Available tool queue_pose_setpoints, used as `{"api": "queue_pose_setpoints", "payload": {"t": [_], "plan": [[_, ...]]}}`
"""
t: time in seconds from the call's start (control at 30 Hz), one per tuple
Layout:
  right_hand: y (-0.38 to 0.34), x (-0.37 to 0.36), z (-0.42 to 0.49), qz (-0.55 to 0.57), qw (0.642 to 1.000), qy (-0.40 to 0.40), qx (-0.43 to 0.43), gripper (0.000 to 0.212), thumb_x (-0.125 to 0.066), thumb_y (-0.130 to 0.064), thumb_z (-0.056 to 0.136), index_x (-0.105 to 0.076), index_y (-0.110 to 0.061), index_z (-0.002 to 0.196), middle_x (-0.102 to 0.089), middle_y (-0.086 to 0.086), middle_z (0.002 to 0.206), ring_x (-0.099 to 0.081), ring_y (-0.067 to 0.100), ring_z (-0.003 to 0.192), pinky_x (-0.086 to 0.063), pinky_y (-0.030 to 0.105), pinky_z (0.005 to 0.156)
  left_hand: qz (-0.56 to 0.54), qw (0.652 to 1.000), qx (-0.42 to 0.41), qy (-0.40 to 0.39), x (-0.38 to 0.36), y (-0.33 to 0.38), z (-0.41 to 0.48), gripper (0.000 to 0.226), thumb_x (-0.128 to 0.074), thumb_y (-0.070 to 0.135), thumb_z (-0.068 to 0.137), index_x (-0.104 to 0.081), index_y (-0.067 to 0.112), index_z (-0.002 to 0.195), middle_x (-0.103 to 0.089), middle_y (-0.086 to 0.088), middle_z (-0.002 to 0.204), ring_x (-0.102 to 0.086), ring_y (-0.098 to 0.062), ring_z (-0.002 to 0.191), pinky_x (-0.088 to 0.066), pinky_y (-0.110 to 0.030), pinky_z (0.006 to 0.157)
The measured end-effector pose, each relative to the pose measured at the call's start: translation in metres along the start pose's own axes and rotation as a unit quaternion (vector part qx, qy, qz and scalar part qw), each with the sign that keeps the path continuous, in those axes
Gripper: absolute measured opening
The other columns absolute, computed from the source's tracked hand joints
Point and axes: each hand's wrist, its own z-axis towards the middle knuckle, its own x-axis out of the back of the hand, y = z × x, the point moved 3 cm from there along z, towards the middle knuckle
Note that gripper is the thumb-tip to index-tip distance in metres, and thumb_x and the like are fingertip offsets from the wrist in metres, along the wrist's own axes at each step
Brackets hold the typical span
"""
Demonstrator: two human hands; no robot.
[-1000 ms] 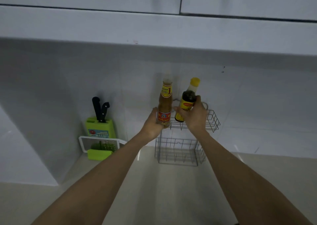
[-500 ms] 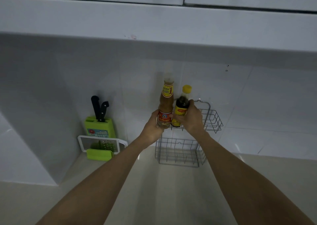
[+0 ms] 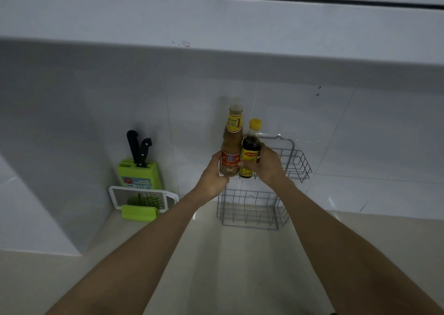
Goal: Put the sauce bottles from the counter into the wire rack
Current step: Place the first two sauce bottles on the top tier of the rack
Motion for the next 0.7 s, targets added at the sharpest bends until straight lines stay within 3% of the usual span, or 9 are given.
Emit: {"api": "queue_pose_setpoints", "payload": {"t": [0.2, 0.3, 0.47, 0.6, 0.7], "plan": [[0.002, 0.0, -0.006, 0.006, 1.0, 0.003, -0.016, 0.072, -0.085, -0.041, 0.067, -0.051, -0.003, 0.118, -0.065, 0.015, 0.115, -0.063, 0.03, 0.104, -0.053, 0.041, 0.087, 0.011, 1.0, -0.006, 0.004, 0.0, -0.002, 0.001, 0.073, -0.049, -0.005, 0.088, -0.018, 0.025, 0.147, -0.032, -0.003, 0.151, -0.032, -0.022, 0.137, -0.03, -0.023, 0.094], [0.003, -0.001, -0.012, 0.023, 0.999, 0.008, -0.02, 0.074, -0.086, -0.036, 0.068, -0.049, -0.002, 0.122, -0.063, 0.015, 0.12, -0.061, 0.03, 0.11, -0.05, 0.034, 0.086, 0.014, 1.0, -0.007, -0.003, 0.0, -0.004, 0.001, 0.076, -0.048, -0.008, 0.087, -0.017, 0.026, 0.147, -0.03, -0.003, 0.152, -0.029, -0.023, 0.139, -0.031, -0.029, 0.103], [0.002, 0.005, -0.029, 0.03, 0.998, 0.044, -0.014, 0.086, -0.085, -0.031, 0.069, -0.04, -0.002, 0.136, -0.054, 0.018, 0.133, -0.05, 0.031, 0.123, -0.044, 0.04, 0.099, 0.019, 1.0, -0.009, 0.01, 0.0, -0.008, -0.005, 0.072, -0.047, -0.003, 0.089, -0.015, 0.024, 0.148, -0.028, -0.004, 0.154, -0.028, -0.022, 0.14, -0.028, -0.025, 0.101], [0.003, 0.004, -0.067, 0.051, 0.988, 0.142, 0.033, 0.062, -0.079, -0.024, 0.078, -0.049, -0.005, 0.129, -0.058, 0.013, 0.123, -0.054, 0.025, 0.11, -0.049, 0.038, 0.093, 0.02, 0.998, 0.021, 0.055, -0.002, -0.017, -0.023, 0.067, -0.045, 0.003, 0.091, -0.014, 0.019, 0.149, -0.023, -0.006, 0.156, -0.027, -0.024, 0.14, -0.026, -0.031, 0.111], [0.017, -0.009, -0.108, 0.054, 0.991, 0.122, 0.029, 0.039, -0.075, -0.018, 0.083, -0.056, -0.01, 0.116, -0.061, 0.007, 0.111, -0.058, 0.017, 0.094, -0.05, 0.027, 0.082, 0.012, 0.993, 0.067, 0.097, -0.011, -0.03, -0.049, 0.06, -0.044, 0.006, 0.092, -0.021, 0.015, 0.147, -0.029, -0.009, 0.153, -0.033, -0.026, 0.137, -0.028, -0.028, 0.107]]}}
